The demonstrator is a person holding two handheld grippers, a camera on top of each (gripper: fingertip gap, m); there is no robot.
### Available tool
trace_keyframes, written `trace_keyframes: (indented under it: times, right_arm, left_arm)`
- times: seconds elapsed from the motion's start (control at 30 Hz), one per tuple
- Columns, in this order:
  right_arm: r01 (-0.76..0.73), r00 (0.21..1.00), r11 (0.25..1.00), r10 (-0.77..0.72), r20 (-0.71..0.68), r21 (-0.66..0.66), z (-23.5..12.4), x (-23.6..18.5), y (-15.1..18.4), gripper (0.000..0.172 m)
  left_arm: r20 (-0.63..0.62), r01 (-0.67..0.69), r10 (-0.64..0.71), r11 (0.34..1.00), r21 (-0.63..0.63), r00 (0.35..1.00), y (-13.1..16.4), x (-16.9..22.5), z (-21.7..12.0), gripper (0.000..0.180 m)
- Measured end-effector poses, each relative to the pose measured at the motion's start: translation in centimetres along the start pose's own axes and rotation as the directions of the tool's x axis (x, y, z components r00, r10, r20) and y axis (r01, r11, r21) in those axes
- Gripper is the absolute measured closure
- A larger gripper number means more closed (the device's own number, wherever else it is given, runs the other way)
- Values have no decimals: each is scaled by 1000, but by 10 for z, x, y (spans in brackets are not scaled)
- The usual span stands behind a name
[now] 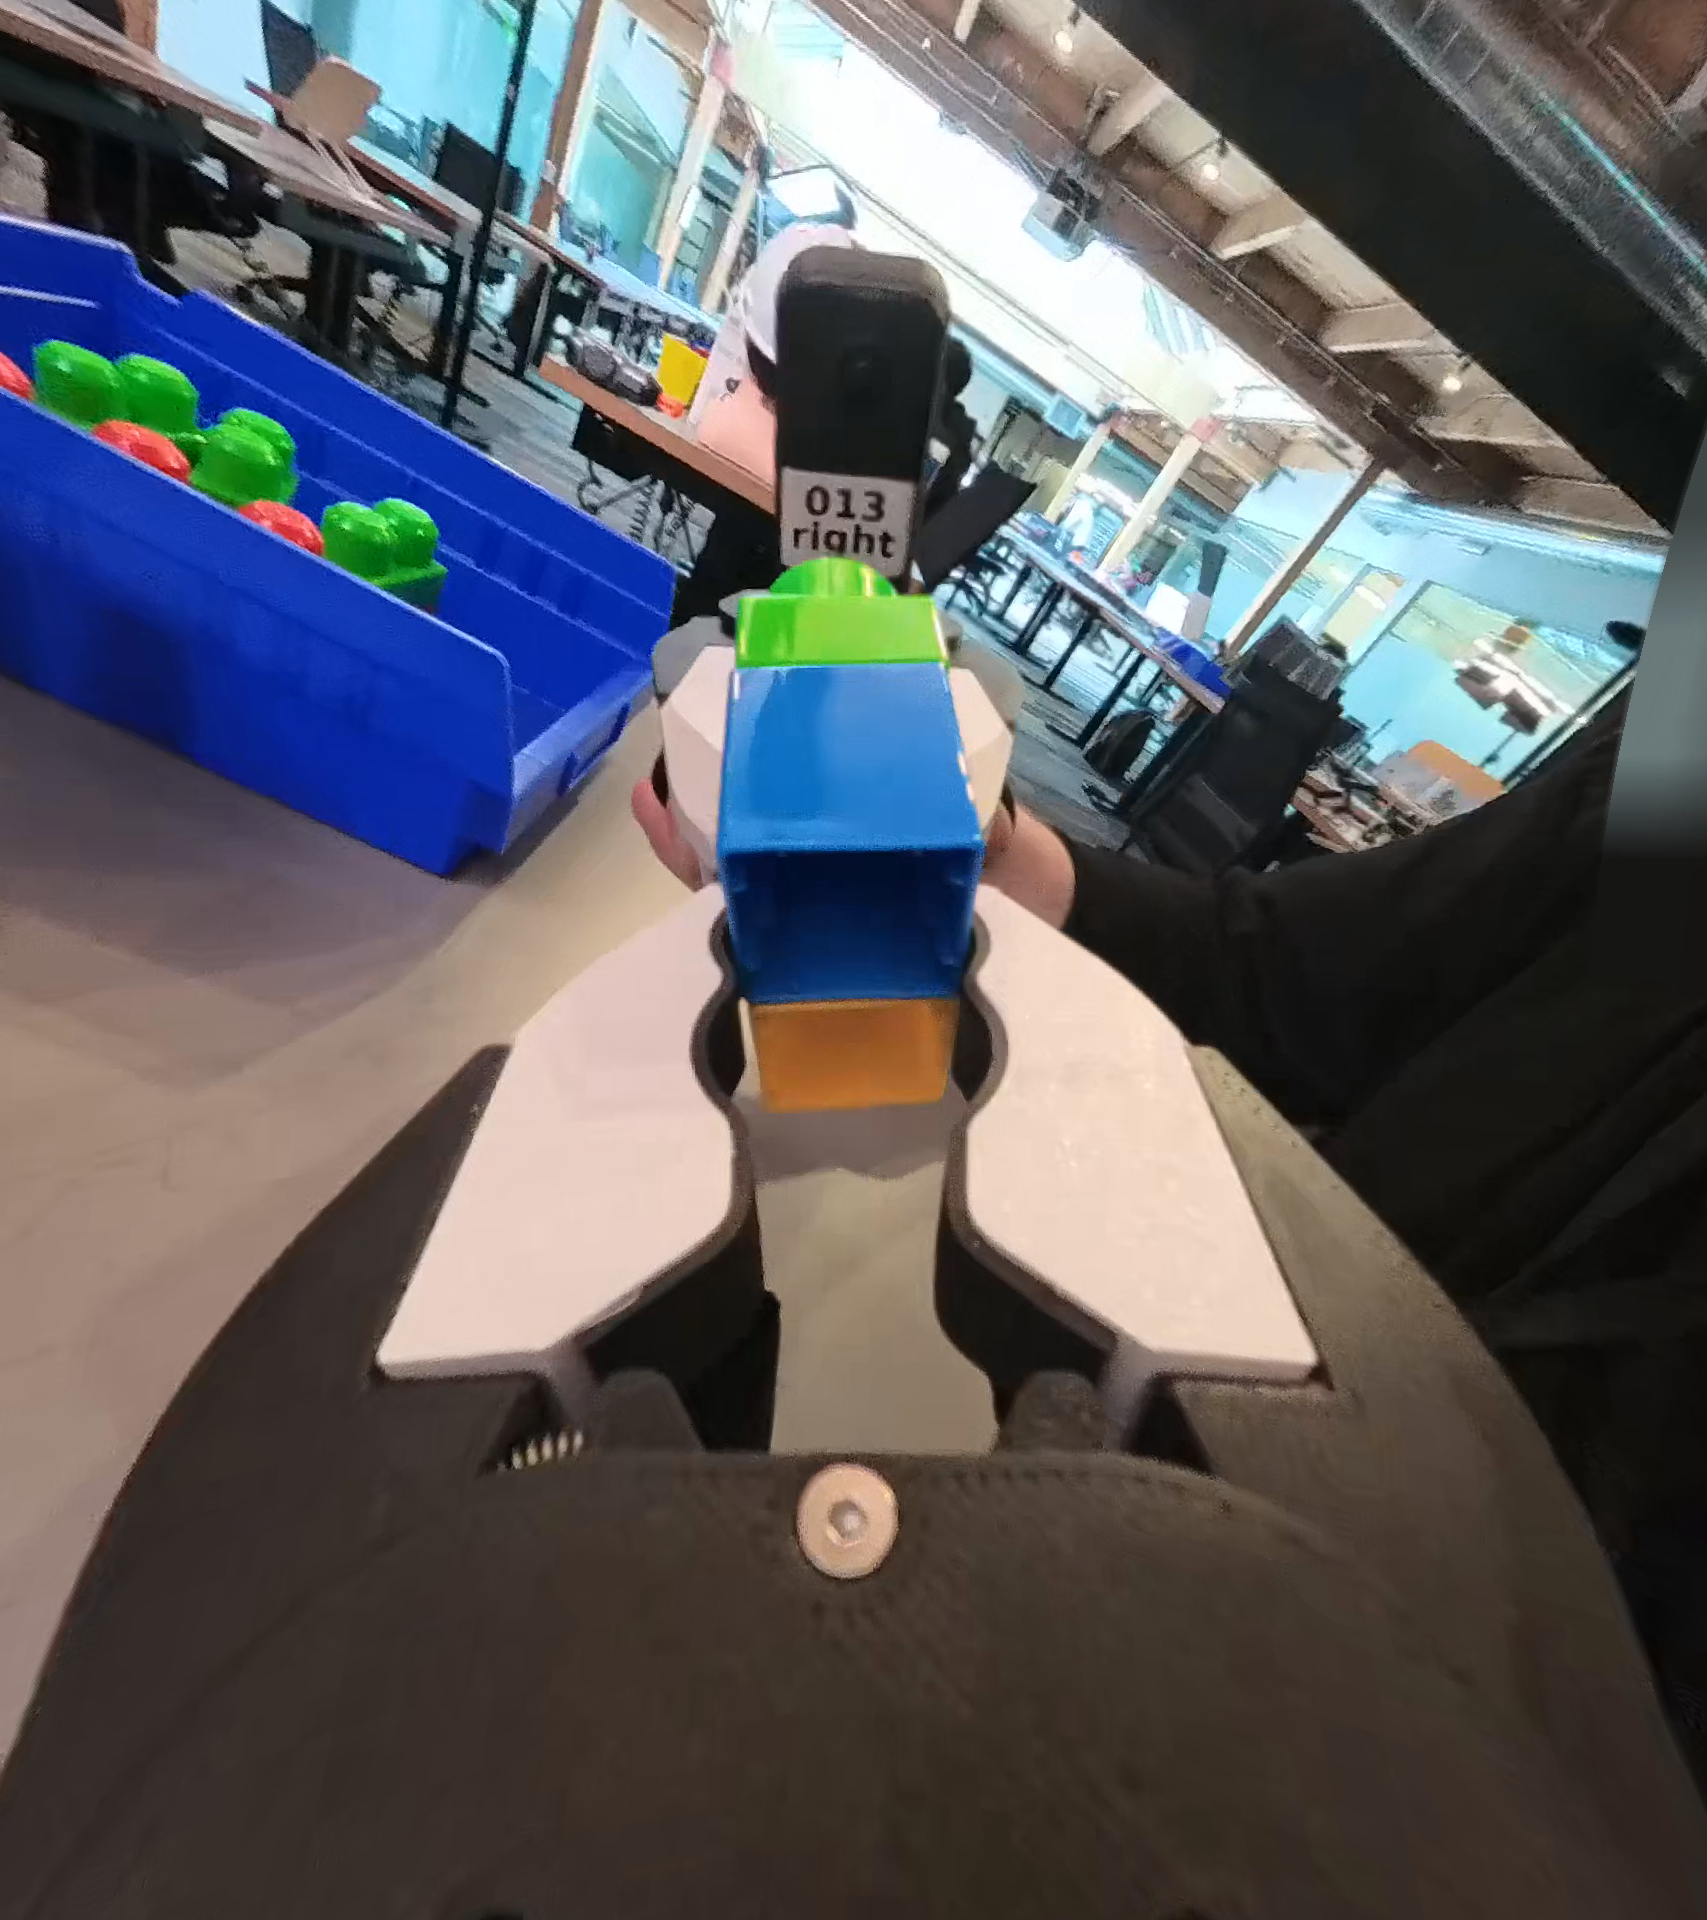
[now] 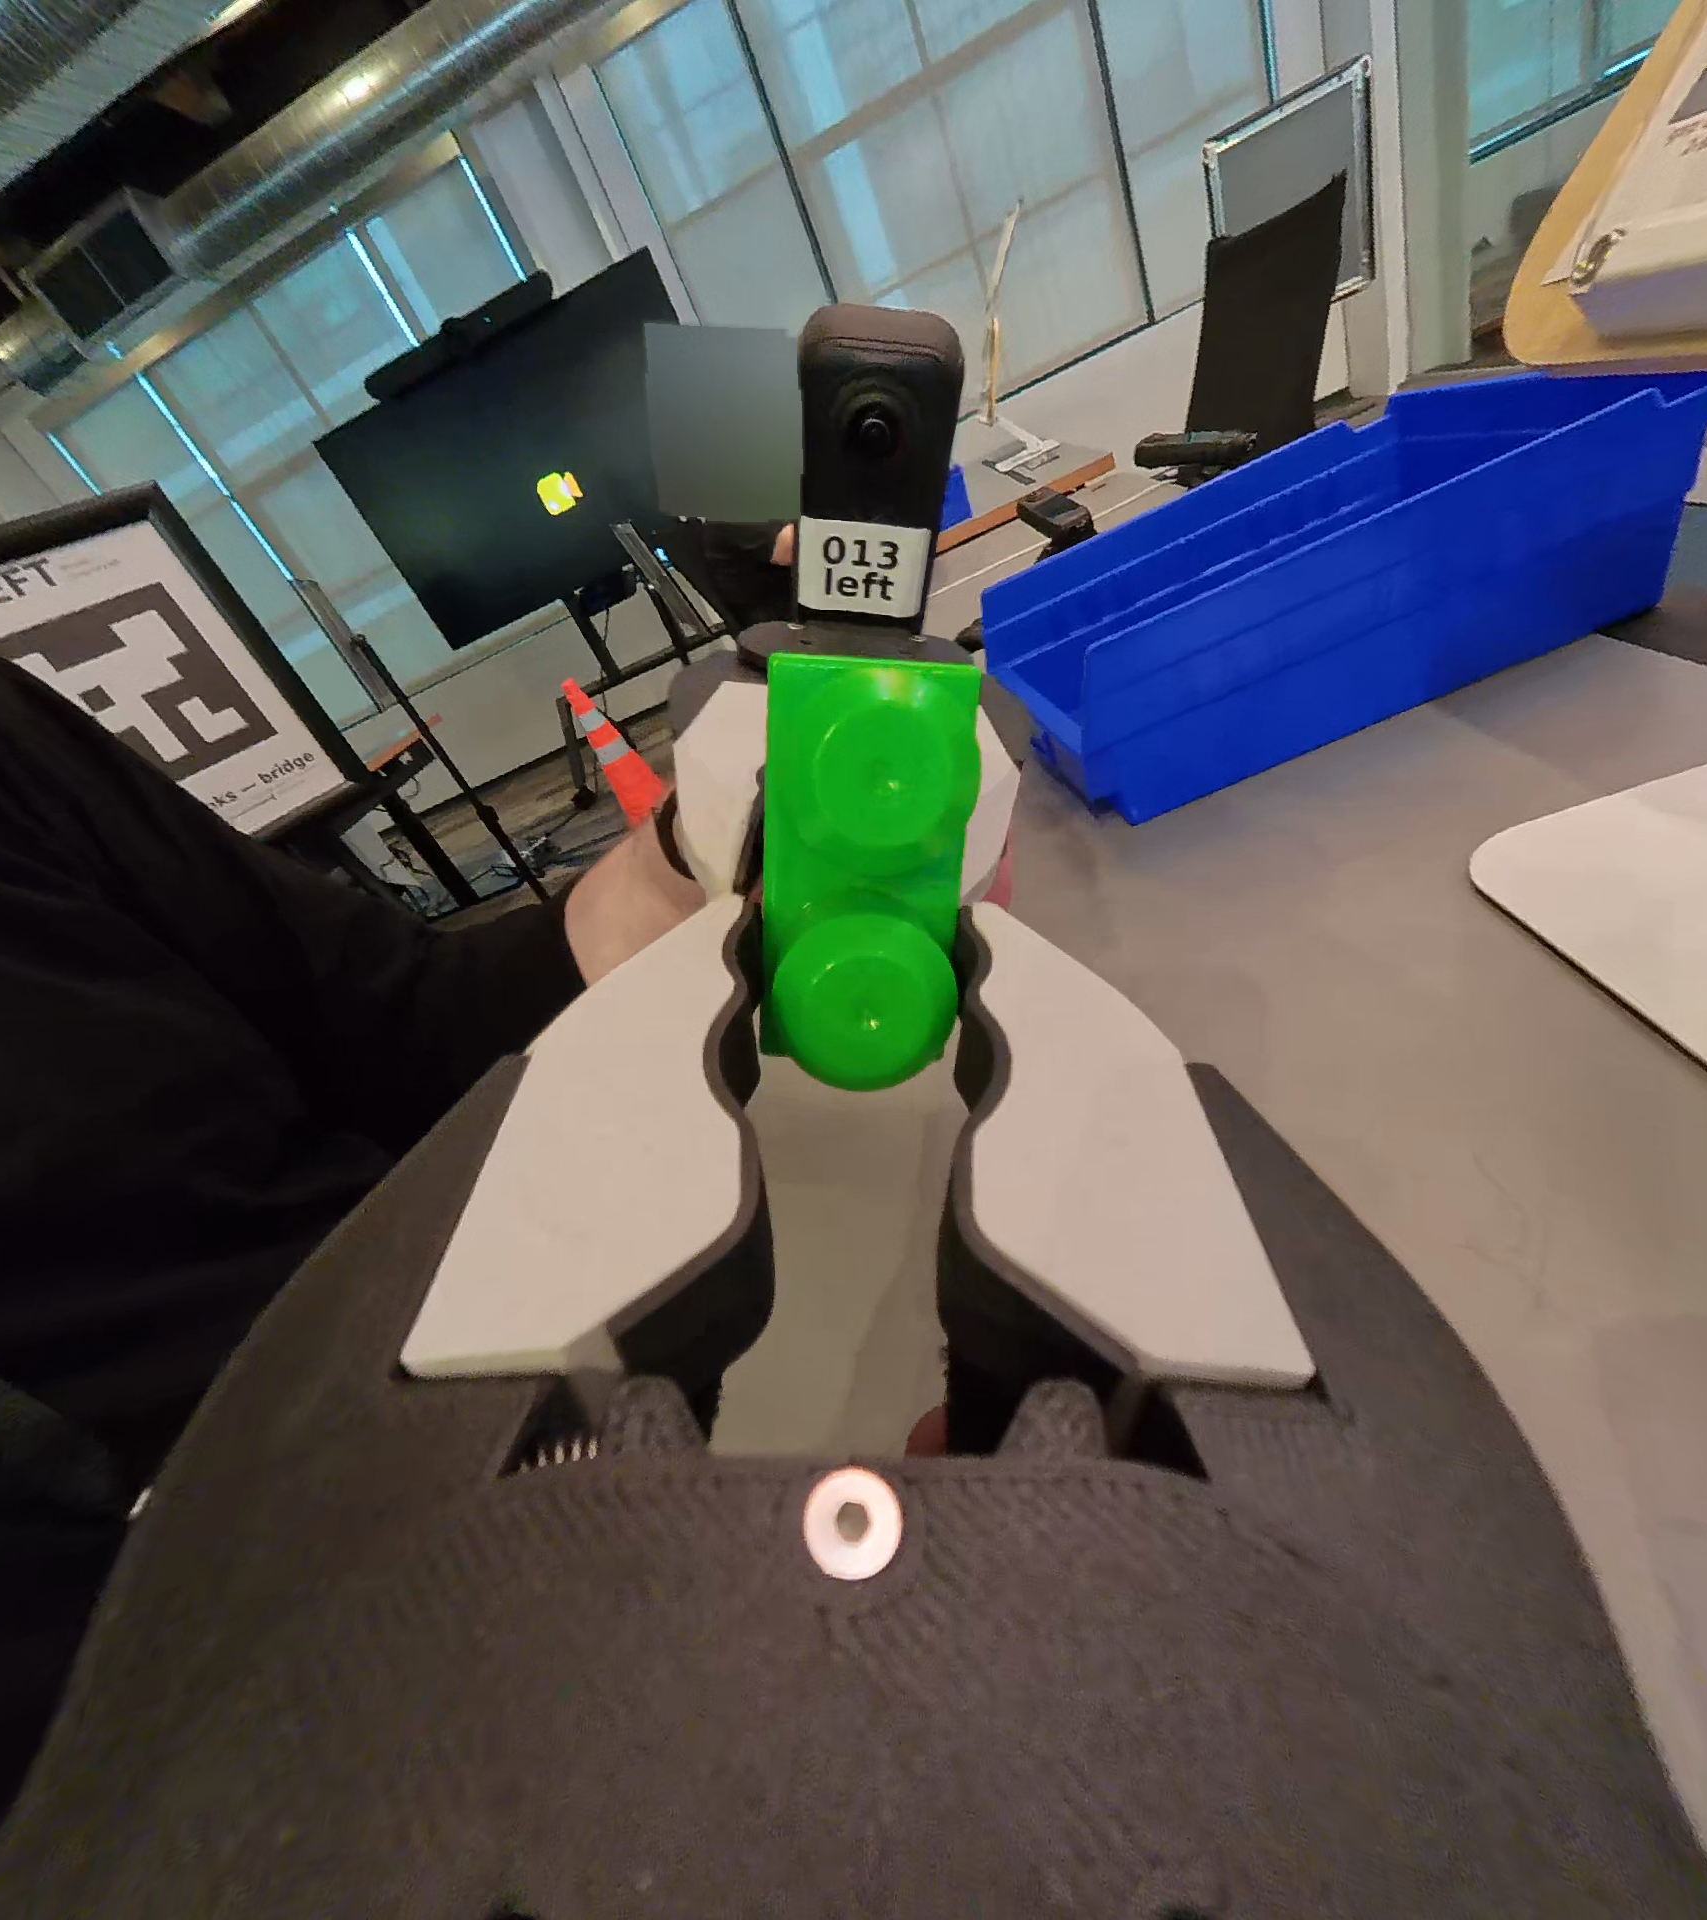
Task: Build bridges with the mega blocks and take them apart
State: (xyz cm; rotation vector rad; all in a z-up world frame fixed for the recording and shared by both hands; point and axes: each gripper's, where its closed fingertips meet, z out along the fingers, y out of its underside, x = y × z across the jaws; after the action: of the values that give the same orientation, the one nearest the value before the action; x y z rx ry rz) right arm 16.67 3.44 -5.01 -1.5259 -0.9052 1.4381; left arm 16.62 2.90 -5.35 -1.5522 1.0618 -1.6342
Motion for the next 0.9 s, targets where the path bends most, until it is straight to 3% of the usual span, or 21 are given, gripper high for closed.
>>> trace_keyframes:
  times: [0.13, 0.2, 0.33, 0.9]
  right_arm:
    - [37, 999, 999, -37, -24, -9, 0, 3, 2, 136]
    - [69, 996, 998, -69, -52, 4, -3, 5, -3, 127]
    - [123, 991, 992, -122, -48, 15, -6, 0, -8, 135]
    - [143, 985, 988, -147, -85, -54, -1, 7, 1, 136]
  left_arm:
    - [3, 14, -14, 1000, -10, 1000, 2, -2, 0, 144]
    - [-5, 17, -17, 999, -36, 1000, 4, 1, 1, 144]
    - [0, 28, -28, 996, -87, 1000, 13, 1, 8, 144]
    - [107, 11, 8, 984, -176, 994, 25, -12, 8, 145]
